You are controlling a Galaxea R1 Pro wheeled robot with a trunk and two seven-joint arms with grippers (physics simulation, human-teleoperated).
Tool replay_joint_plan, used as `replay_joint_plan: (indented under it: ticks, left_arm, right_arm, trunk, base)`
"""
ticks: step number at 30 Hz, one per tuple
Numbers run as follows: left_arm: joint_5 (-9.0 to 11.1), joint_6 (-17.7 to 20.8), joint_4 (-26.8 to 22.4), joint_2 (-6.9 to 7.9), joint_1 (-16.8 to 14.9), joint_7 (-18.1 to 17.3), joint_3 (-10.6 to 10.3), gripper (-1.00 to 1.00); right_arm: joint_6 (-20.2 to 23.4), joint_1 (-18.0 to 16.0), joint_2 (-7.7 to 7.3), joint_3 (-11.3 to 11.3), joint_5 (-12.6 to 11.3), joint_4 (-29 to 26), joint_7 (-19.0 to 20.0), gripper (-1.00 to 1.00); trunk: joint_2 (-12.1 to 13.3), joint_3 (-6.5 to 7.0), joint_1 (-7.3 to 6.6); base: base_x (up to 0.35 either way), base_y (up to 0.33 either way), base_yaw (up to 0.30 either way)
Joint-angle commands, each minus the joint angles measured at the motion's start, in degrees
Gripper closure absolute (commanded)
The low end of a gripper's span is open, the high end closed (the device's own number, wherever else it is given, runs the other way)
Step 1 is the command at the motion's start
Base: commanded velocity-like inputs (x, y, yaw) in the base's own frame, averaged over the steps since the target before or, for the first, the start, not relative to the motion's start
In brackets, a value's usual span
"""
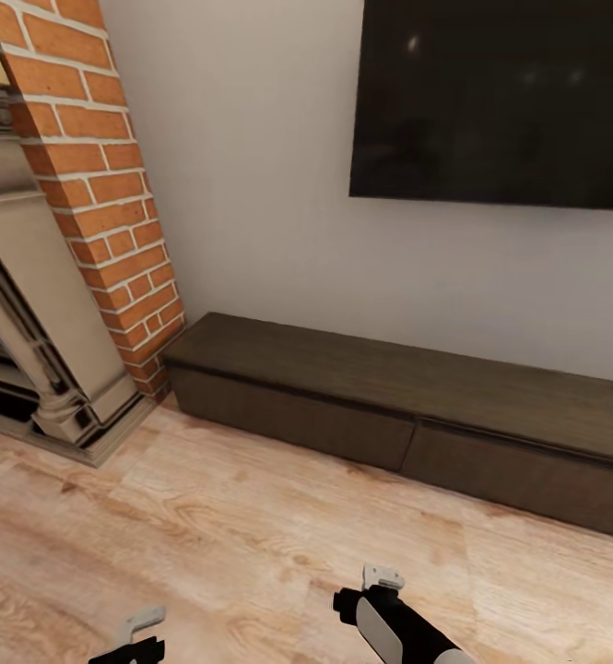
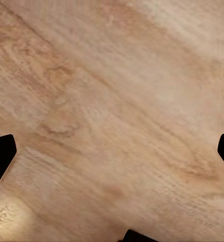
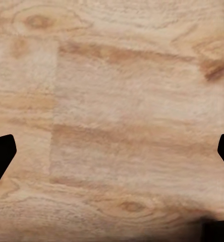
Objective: Place each of the two pumpkins and all three candles from the living room inside a cabinet in the living room (use any cabinet), then make sure every cabinet is closed, and position the cauldron so it is next to a table in the living room.
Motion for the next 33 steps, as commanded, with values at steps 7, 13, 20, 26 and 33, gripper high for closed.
replay_joint_plan:
  ticks: [7, 13, 20, 26, 33]
  left_arm:
    - [0.0, 0.0, 0.0, 0.05, 0.0, 0.0, 0.0, -1.00]
    - [0.0, 0.0, 0.0, 0.09, 0.0, -0.1, 0.0, -1.00]
    - [0.0, 0.0, 0.0, 0.09, 0.0, 0.0, 0.0, -1.00]
    - [0.0, 0.0, 0.0, 0.07, 0.0, -0.1, 0.0, -1.00]
    - [0.0, 0.0, 0.0, 0.09, 0.0, -0.1, 0.0, -1.00]
  right_arm:
    - [-1.6, 0.0, -0.16, 0.0, 0.0, 0.0, 0.0, -1.00]
    - [-1.8, 0.0, -0.17, 0.0, 0.0, 0.1, 0.1, -1.00]
    - [-1.8, 0.0, -0.18, 0.0, -0.1, 0.1, 0.1, -1.00]
    - [-1.8, 0.0, -0.18, 0.0, -0.1, 0.1, 0.1, -1.00]
    - [-1.8, 0.0, -0.21, 0.0, 0.0, 0.1, 0.1, -1.00]
  trunk:
    - [0.0, 0.00, 0.00]
    - [0.0, 0.00, 0.00]
    - [0.0, 0.00, 0.00]
    - [0.0, 0.00, 0.00]
    - [0.0, 0.00, 0.00]
  base:
    - [0.000, 0.000, -0.277]
    - [0.000, 0.000, -0.277]
    - [0.000, 0.000, -0.277]
    - [0.000, 0.000, -0.277]
    - [0.018, 0.056, -0.277]
